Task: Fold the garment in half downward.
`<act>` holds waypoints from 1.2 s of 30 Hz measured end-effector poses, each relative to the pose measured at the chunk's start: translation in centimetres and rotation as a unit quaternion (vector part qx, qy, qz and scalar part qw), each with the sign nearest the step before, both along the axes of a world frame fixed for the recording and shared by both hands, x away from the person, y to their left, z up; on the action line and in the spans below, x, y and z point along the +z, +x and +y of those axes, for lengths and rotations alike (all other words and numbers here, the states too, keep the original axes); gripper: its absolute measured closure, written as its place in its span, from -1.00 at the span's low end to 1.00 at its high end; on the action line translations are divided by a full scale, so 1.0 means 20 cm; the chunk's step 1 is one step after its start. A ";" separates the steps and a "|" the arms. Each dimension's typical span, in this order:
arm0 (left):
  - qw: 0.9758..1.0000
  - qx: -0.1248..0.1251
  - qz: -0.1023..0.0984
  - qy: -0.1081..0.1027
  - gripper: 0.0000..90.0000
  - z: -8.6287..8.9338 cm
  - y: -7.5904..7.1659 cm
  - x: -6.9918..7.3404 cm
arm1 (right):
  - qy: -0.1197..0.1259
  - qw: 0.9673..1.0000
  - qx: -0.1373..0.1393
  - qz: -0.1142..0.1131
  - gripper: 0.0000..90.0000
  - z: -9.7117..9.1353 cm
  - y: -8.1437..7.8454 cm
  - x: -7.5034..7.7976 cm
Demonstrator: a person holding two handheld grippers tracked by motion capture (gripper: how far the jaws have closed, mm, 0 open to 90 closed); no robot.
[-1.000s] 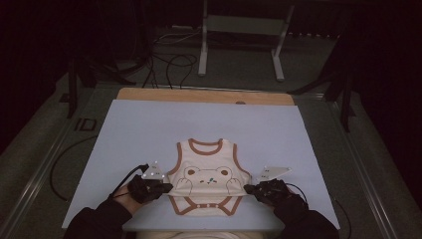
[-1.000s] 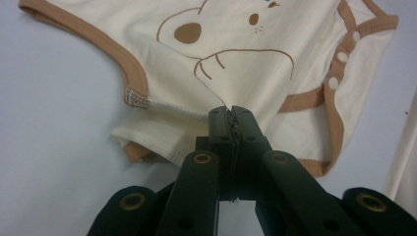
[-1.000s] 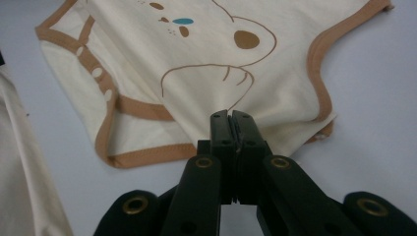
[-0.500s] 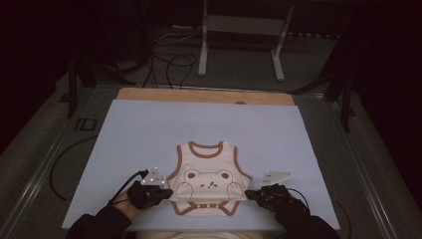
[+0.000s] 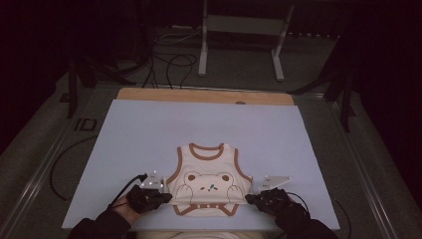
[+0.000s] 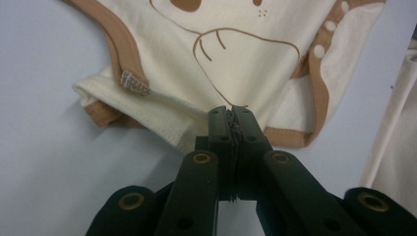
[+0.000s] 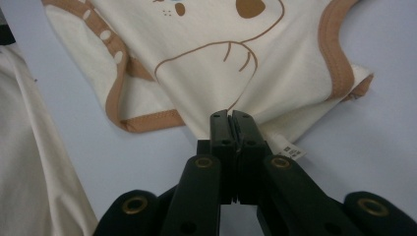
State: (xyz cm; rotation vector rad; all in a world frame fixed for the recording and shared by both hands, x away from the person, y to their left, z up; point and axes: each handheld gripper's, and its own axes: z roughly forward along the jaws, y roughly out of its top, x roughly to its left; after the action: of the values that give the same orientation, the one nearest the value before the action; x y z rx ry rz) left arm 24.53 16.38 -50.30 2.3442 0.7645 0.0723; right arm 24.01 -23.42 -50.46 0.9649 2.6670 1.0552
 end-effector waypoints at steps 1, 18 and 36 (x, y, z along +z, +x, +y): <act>1.000 -0.002 0.000 0.004 0.98 0.00 0.00 -0.01 | -0.001 1.000 0.000 0.001 0.99 0.00 0.00 0.00; 1.000 -0.012 -0.002 0.005 0.96 0.00 0.00 -0.03 | -0.011 1.000 0.011 0.000 0.98 0.00 0.00 -0.04; 1.000 -0.012 -0.004 -0.002 0.38 0.01 0.01 0.02 | 0.012 1.000 0.011 -0.008 0.36 -0.01 0.01 0.02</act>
State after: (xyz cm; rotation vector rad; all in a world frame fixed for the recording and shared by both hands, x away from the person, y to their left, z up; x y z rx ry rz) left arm 24.78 16.50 -49.81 2.3474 0.7311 0.0685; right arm 24.12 -23.59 -49.97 0.9286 2.6638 1.0971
